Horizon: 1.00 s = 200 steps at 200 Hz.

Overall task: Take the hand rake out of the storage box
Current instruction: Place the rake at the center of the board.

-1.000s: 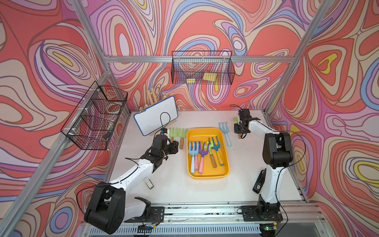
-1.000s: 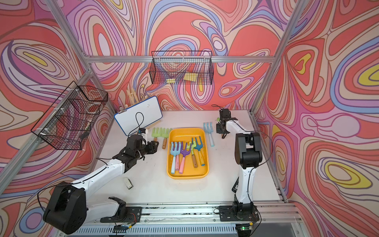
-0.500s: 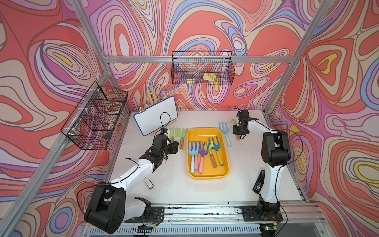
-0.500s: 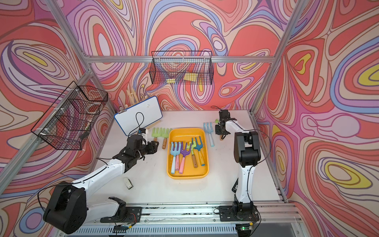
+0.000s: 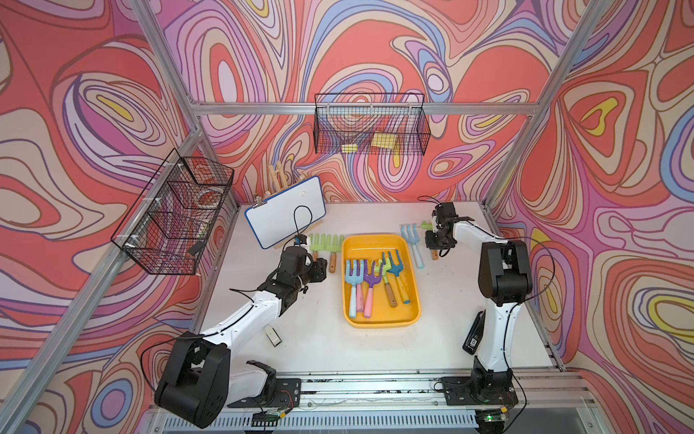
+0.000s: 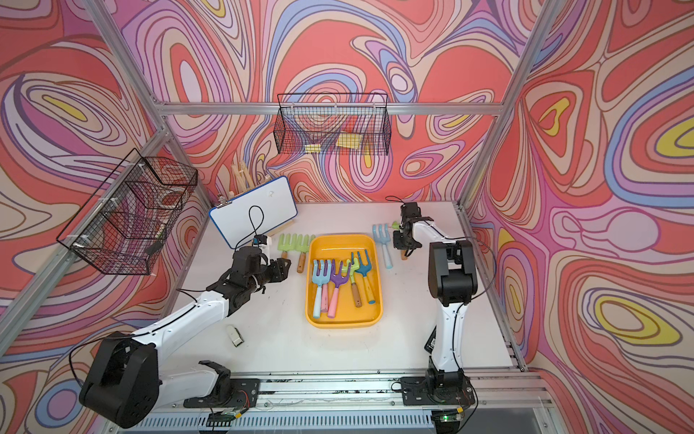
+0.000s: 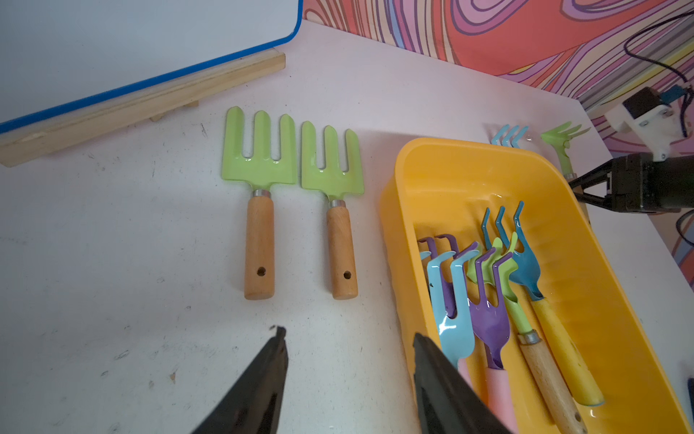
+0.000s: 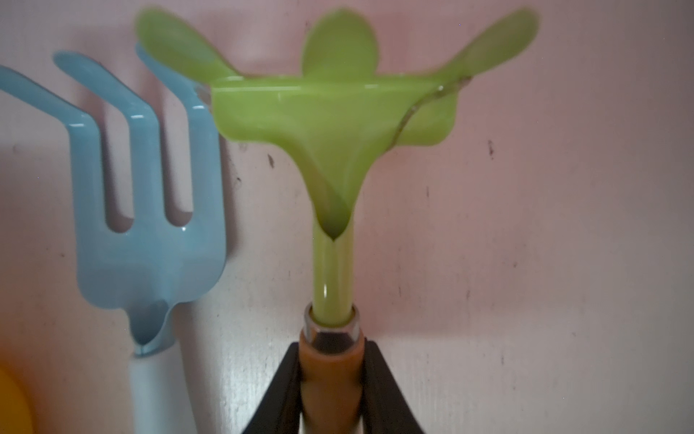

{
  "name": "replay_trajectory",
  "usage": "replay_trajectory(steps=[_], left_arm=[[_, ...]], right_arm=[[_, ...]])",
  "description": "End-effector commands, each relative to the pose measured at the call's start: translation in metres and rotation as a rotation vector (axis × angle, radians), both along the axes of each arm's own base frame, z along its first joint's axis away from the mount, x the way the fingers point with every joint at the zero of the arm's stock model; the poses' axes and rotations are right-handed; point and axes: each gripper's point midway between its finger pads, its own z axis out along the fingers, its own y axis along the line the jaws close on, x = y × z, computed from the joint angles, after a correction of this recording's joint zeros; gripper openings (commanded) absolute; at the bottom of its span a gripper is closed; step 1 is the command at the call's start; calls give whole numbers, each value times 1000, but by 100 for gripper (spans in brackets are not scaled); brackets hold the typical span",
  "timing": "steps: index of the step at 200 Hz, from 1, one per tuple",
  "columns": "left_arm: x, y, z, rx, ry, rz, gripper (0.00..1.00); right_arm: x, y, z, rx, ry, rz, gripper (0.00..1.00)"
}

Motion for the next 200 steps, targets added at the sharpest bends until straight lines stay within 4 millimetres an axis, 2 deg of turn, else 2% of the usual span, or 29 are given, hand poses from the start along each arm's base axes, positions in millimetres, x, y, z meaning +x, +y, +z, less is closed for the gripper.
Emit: replay_trajectory(steps=[1,133,151,169,200], left_arm=[[5,-1,10,-13,-18,1,58],[6,-1,8,-12,-12,0,58],[6,-1,8,-11,-11,1,59],[6,-1,8,-11,-11,2,58],[7,-1,8,-8,-10,-1,59]], right_arm=[[-11,2,-21,26,62,-1,17],[-34,4,-14,46,103,-21,20],[-34,2,-19,42,109,-26,22],[-33,3,-21,46,110,-26,30],[-29,3,-13,52,73,-34,39]])
